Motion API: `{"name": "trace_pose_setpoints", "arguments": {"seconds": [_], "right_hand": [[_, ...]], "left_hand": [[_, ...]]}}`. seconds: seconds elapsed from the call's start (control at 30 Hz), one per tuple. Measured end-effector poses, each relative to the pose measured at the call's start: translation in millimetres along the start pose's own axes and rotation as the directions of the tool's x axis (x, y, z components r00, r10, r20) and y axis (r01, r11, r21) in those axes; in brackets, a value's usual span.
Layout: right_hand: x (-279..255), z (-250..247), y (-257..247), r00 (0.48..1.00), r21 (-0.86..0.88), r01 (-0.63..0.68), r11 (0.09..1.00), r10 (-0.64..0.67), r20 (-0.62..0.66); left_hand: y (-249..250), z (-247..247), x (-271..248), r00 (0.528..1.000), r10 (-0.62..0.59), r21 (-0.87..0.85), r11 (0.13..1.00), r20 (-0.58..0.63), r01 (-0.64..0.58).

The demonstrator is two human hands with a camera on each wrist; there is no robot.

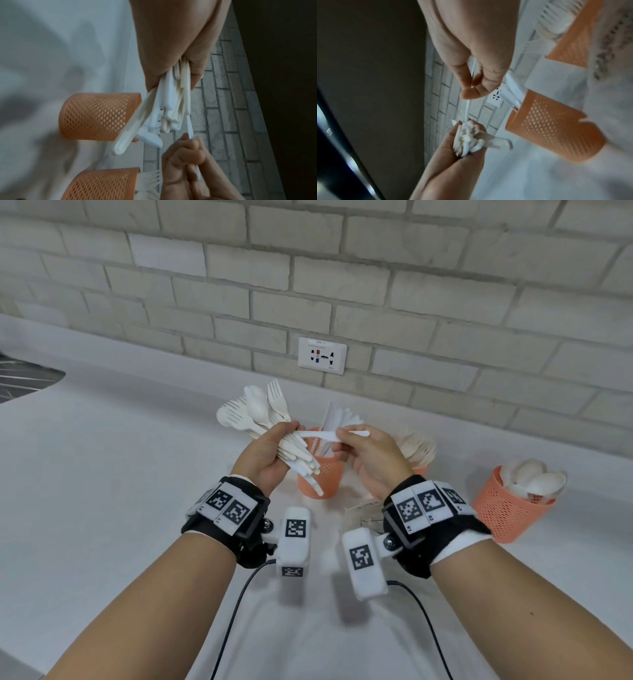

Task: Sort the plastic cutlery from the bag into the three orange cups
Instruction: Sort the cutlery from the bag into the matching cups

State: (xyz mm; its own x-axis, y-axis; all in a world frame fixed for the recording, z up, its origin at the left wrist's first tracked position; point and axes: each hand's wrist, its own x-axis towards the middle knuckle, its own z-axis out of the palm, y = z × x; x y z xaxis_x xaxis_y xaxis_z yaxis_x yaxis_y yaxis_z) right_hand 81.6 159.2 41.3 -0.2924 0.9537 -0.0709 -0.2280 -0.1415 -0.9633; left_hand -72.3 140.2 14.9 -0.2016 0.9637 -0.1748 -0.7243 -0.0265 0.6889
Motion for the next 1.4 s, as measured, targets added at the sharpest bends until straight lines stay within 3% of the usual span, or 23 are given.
{"name": "trace_pose_setpoints", "arguments": {"seconds": [0.13, 0.2, 0.3, 0.37, 0.4, 0.5, 0.57, 0.63, 0.73, 0.8, 0.87, 0.9, 0.97, 1.0, 1.03, 1.13, 1.27, 1.4], "right_hand": [[6.8, -9.3, -5.6, 0.982, 0.125, 0.111, 0.986, -0.090, -0.166], [11.7, -14.8, -14.6, 0.931, 0.078, 0.239, 0.968, -0.206, -0.301], [22.5, -16.0, -23.3, 0.781, -0.239, 0.430, 0.871, -0.492, -0.385], [27.6, -11.8, -20.4, 0.701, -0.439, 0.507, 0.742, -0.651, -0.290], [29.4, -9.9, -16.2, 0.692, -0.524, 0.516, 0.678, -0.690, -0.211], [36.1, -7.1, 0.8, 0.755, -0.701, 0.472, 0.536, -0.656, 0.007], [40.9, -7.1, 11.5, 0.813, -0.787, 0.406, 0.465, -0.578, 0.078], [47.6, -7.0, 21.5, 0.858, -0.850, 0.342, 0.401, -0.503, 0.108], [51.7, -4.5, 28.1, 0.917, -0.873, 0.247, 0.421, -0.392, 0.070], [51.2, -0.5, 26.5, 0.930, -0.897, 0.195, 0.397, -0.365, 0.040], [46.4, 3.5, 18.7, 0.897, -0.899, 0.209, 0.385, -0.441, 0.020], [42.9, 5.4, 13.6, 0.851, -0.872, 0.272, 0.407, -0.525, 0.020], [26.8, 16.9, 0.3, 0.707, -0.759, 0.493, 0.425, -0.704, 0.065], [17.8, 23.1, -4.9, 0.688, -0.700, 0.567, 0.434, -0.716, 0.113], [10.1, 28.5, -7.0, 0.707, -0.661, 0.600, 0.450, -0.685, 0.175], [-2.9, 36.8, -2.6, 0.848, -0.684, 0.505, 0.526, -0.448, 0.282], [-2.8, 32.5, 6.0, 0.910, -0.690, 0.391, 0.609, -0.369, 0.190], [-0.8, 30.9, 9.0, 0.938, -0.735, 0.319, 0.599, -0.311, 0.154]], "left_hand": [[5.4, -7.6, 0.8, 0.992, 0.005, -0.094, 0.995, -0.123, -0.017], [8.1, -16.5, 2.3, 0.980, -0.021, -0.141, 0.990, -0.197, -0.007], [5.2, -24.8, 1.0, 0.972, -0.065, -0.038, 0.998, -0.225, 0.058], [0.7, -23.1, -2.9, 0.981, -0.068, 0.044, 0.996, -0.183, 0.078], [-1.4, -21.1, -4.8, 0.986, -0.062, 0.082, 0.994, -0.152, 0.075], [-4.1, -15.1, -9.0, 0.999, -0.040, 0.163, 0.986, -0.027, 0.044], [-5.0, -11.5, -11.6, 0.998, -0.044, 0.218, 0.975, 0.044, 0.033], [-6.4, -8.2, -14.7, 0.995, -0.035, 0.267, 0.964, 0.094, 0.008], [-7.1, -5.2, -17.4, 0.989, -0.028, 0.296, 0.955, 0.146, -0.017], [-6.6, -4.9, -18.0, 0.983, -0.040, 0.308, 0.951, 0.177, -0.017], [-5.0, -5.0, -18.4, 0.979, -0.050, 0.313, 0.950, 0.196, -0.014], [-3.9, -4.8, -18.8, 0.978, -0.051, 0.308, 0.951, 0.203, -0.015], [-3.4, -4.4, -18.8, 0.976, -0.045, 0.288, 0.958, 0.214, -0.019], [-3.5, -4.4, -19.0, 0.973, -0.039, 0.276, 0.961, 0.226, -0.025], [-4.0, -3.7, -19.8, 0.969, -0.032, 0.266, 0.963, 0.243, -0.035], [-5.6, -0.4, -23.5, 0.947, -0.007, 0.267, 0.960, 0.323, -0.084], [-4.4, 4.0, -30.5, 0.928, -0.036, 0.271, 0.960, 0.370, -0.071], [-8.5, 2.0, -31.1, 0.924, -0.049, 0.295, 0.953, 0.380, -0.071]]}}
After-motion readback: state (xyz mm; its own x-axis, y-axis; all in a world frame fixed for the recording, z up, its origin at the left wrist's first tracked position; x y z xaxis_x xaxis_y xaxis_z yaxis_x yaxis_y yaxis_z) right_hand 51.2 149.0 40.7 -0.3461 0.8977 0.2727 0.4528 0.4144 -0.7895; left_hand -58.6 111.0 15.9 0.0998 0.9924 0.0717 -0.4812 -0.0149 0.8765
